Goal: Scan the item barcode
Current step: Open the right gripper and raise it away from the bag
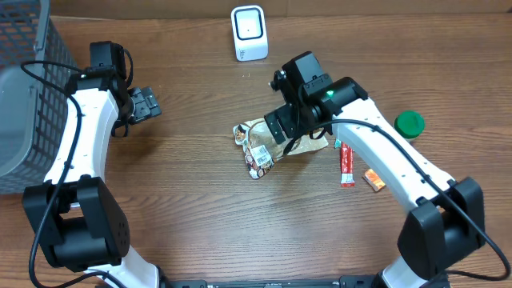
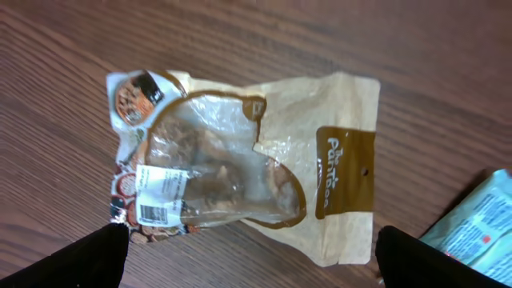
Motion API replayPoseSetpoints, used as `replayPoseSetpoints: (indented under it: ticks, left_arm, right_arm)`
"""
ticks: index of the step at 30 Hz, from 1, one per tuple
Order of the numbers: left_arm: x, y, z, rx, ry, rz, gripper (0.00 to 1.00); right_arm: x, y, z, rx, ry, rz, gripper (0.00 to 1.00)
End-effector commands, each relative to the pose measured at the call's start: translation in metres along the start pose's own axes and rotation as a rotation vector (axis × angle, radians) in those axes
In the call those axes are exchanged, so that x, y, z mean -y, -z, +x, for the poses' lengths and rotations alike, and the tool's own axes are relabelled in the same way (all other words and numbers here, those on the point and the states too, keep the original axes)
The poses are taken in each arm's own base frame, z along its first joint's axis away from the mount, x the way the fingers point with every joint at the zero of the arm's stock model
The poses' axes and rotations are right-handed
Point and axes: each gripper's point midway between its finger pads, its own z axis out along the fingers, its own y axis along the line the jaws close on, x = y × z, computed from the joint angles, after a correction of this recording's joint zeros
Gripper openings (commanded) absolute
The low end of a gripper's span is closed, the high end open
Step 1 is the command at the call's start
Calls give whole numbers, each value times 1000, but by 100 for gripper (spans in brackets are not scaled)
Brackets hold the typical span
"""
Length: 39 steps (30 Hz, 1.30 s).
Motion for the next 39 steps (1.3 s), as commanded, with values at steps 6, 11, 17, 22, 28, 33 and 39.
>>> replayPoseSetpoints:
  ticks: [6,11,17,22,28,33,39]
  left_arm:
    - [-2,-1,-1,2,-20,-10,100]
    - [-2,-1,-1,2,-20,-10,100]
    - [-2,-1,-1,2,-20,-10,100]
    - [-2,-1,-1,2,-20,-10,100]
    - [-2,-1,-1,2,-20,-10,100]
    - [-2,-1,-1,2,-20,-10,100]
    - [-2,-1,-1,2,-21,-9,100]
  right_arm:
    - [-7,83,-33,228,9,-7,100]
    - [-9,138,-37,360,16,-6,100]
    - [-13,210,-30,535,25,-5,100]
    - [-10,268,-15,678,20,8,100]
    - [5,326,10,828,-17,58,100]
    - [9,366,35,934,-34,92,100]
    - [3,408,68,1059,-28,106,100]
